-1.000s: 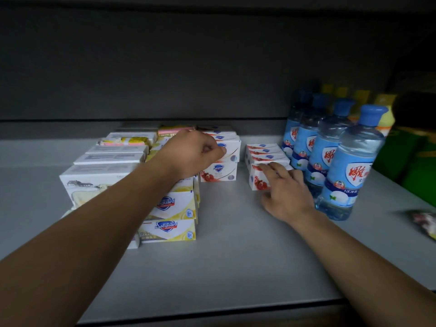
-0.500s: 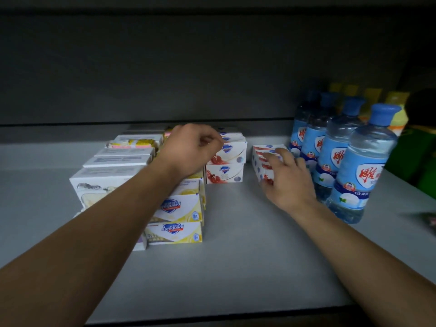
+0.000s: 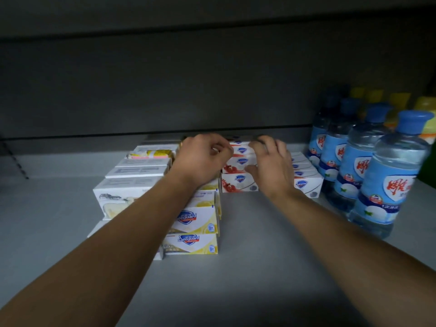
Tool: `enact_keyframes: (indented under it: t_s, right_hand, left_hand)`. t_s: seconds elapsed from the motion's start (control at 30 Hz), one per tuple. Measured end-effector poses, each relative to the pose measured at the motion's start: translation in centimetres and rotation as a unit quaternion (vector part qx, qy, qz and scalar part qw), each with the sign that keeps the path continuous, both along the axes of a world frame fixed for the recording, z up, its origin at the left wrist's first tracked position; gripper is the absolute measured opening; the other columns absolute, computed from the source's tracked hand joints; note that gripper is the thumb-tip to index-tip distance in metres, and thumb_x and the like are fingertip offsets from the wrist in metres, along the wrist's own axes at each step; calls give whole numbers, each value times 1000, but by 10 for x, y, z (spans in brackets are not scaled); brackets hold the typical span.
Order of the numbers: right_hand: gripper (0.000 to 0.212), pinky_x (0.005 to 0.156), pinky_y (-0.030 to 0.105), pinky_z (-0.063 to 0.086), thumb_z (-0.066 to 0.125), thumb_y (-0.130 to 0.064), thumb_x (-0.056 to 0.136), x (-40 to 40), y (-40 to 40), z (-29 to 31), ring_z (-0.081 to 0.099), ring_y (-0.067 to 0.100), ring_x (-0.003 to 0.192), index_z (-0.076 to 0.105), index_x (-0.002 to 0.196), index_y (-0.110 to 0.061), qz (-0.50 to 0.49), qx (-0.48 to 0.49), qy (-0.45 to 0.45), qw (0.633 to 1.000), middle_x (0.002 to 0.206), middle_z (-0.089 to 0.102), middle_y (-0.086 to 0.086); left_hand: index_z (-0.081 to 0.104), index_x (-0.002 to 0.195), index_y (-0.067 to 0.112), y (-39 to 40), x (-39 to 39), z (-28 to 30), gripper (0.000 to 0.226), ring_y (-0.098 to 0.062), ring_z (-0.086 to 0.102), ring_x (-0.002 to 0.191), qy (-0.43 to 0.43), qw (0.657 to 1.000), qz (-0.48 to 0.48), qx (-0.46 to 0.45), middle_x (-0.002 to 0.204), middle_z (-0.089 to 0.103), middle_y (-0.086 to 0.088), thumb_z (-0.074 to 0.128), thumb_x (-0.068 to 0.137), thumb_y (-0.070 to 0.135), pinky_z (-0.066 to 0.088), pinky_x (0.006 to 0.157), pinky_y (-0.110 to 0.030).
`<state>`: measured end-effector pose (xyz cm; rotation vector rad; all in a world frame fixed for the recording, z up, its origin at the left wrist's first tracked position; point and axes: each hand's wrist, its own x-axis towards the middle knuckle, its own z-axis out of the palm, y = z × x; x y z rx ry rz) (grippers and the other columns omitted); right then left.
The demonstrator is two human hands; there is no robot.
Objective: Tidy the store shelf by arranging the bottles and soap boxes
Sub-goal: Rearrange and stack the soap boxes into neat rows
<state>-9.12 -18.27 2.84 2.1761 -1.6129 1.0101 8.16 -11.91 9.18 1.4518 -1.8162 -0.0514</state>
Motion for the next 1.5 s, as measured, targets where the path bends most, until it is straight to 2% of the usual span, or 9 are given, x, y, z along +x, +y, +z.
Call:
enact_keyframes:
  t_s: [0.27, 0.4, 0.57, 0.67, 0.83, 0.97, 1.1, 1.23, 1.5]
  right_hand:
    - [55, 87, 6, 39, 75, -12, 81, -12, 38, 17, 50, 2, 104, 58, 132, -23, 161, 11, -297, 941, 117, 47, -10]
    - [62, 94, 27, 52, 76, -11, 81, -16, 58, 13, 52, 7, 121, 52, 135, -29, 207, 12, -354, 912, 131, 45, -10]
    - [98, 106, 33, 46, 81, -3, 74, -24, 65, -9, 41, 13, 136, 27, 146, -43, 249, 36, -320, 913, 147, 30, -13]
    - [92, 101, 26, 50, 75, 3, 77, -27, 64, -11, 39, 11, 137, 31, 147, -37, 252, 7, -304, 919, 144, 28, -19]
    - [81, 100, 42, 51, 74, -5, 80, -31, 62, -9, 50, 14, 128, 38, 145, -37, 250, 32, -304, 919, 141, 42, -10]
    - [63, 92, 36, 55, 71, -33, 76, -30, 66, -9, 66, 12, 106, 48, 134, -45, 283, 112, -413, 858, 126, 62, 0]
    - [29, 79, 37, 58, 58, -43, 87, -28, 68, -5, 73, 20, 84, 68, 108, -24, 294, 178, -518, 783, 97, 75, 2]
    - [42, 58, 30, 54, 52, -52, 92, -26, 72, -1, 69, 22, 62, 68, 97, -13, 271, 226, -572, 740, 78, 74, 11]
    - [15, 57, 27, 55, 59, -21, 96, -27, 76, 5, 68, 19, 62, 67, 104, -11, 329, 248, -653, 635, 84, 72, 10]
  left_hand:
    - [58, 124, 37, 3, 0, 1, 44, -7, 64, 100, 7, 996, -85, -11, 114, 65, 12, 72, 82, 32, 56, 88, -35]
    - [60, 120, 39, 8, 2, 2, 39, 2, 65, 93, 50, 991, -125, -21, 104, 66, 19, 71, 85, 26, 59, 81, -32]
    - [63, 120, 35, 9, 3, 1, 32, -2, 68, 88, 101, 987, -127, -12, 101, 71, 11, 67, 88, 29, 59, 79, -37]
    - [63, 118, 35, 11, 3, 3, 27, -4, 69, 88, 119, 983, -138, -2, 102, 70, 10, 65, 91, 29, 60, 75, -38]
    - [63, 119, 32, 9, 2, 2, 26, -12, 70, 91, 113, 981, -152, 33, 106, 71, 3, 62, 93, 30, 59, 78, -44]
    - [63, 115, 35, 11, -1, 1, 30, -11, 70, 92, 146, 973, -175, 35, 103, 72, 6, 59, 87, 46, 57, 85, -44]
    - [67, 106, 34, 12, -1, 0, 41, -13, 67, 80, 130, 978, -159, 39, 90, 72, 3, 57, 77, 62, 56, 82, -48]
    - [71, 88, 23, 10, -3, 0, 54, -11, 70, 74, 101, 989, -103, 40, 75, 73, 5, 51, 74, 72, 58, 78, -45]
    - [71, 95, 33, 12, -4, 1, 36, -9, 56, 51, 107, 984, -138, 37, 56, 62, 0, 57, 75, 60, 45, 57, -30]
